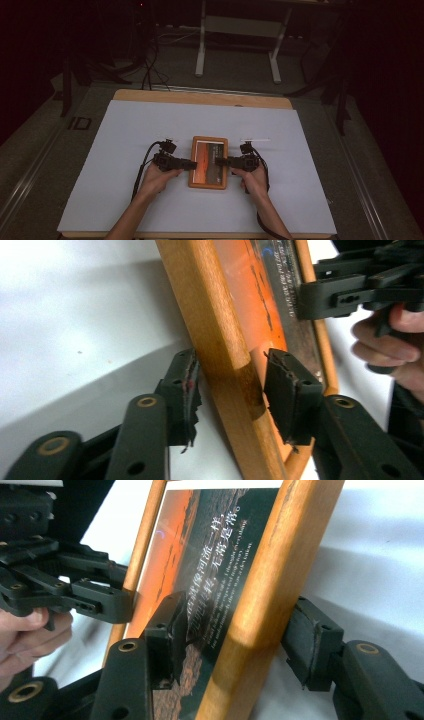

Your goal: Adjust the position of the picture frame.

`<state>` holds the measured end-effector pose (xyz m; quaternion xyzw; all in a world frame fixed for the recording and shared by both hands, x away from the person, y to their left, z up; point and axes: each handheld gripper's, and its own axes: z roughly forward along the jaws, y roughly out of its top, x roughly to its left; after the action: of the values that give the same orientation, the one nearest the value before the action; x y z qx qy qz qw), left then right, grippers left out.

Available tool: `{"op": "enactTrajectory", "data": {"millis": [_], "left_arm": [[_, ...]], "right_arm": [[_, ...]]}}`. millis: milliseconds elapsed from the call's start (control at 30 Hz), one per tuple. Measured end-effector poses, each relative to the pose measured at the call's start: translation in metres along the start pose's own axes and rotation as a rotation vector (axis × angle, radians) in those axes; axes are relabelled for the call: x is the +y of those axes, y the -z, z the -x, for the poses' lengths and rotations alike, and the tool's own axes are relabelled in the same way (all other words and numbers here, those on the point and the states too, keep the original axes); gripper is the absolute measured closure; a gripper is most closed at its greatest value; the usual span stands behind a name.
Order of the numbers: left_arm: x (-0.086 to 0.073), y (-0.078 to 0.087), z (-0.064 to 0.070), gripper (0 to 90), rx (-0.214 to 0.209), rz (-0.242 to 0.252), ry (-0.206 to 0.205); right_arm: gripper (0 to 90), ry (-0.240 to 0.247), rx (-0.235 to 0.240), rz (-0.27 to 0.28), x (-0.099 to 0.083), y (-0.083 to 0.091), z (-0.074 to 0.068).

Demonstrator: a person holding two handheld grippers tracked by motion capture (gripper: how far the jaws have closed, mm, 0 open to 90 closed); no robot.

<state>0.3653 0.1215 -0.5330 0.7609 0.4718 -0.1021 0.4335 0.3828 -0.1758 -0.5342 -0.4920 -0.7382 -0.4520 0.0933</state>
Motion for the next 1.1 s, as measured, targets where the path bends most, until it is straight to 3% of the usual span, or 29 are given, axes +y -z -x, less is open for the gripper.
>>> {"op": "enactTrajectory", "data": {"millis": [200, 533, 767, 933, 1100], "left_arm": [[-0.003, 0.012, 0.005, 48.8, 0.023, 0.039, -0.037], [-0.016, 0.040, 0.015, 47.2, 0.134, 0.113, -0.114], [-0.025, 0.052, 0.019, 47.2, 0.203, 0.133, -0.157], [-0.035, 0.058, 0.023, 47.2, 0.217, 0.167, -0.177], [-0.045, 0.063, 0.029, 47.6, 0.236, 0.217, -0.213]], "right_arm": [[46.7, 0.100, -0.071, 0.004, -0.001, 0.010, -0.006], [43.3, 0.217, -0.163, 0.052, -0.001, 0.026, -0.018], [41.7, 0.286, -0.233, 0.076, -0.002, 0.031, -0.025], [41.6, 0.350, -0.314, 0.060, -0.002, 0.028, -0.030], [42.2, 0.382, -0.333, 0.049, -0.002, 0.025, -0.035]]}}
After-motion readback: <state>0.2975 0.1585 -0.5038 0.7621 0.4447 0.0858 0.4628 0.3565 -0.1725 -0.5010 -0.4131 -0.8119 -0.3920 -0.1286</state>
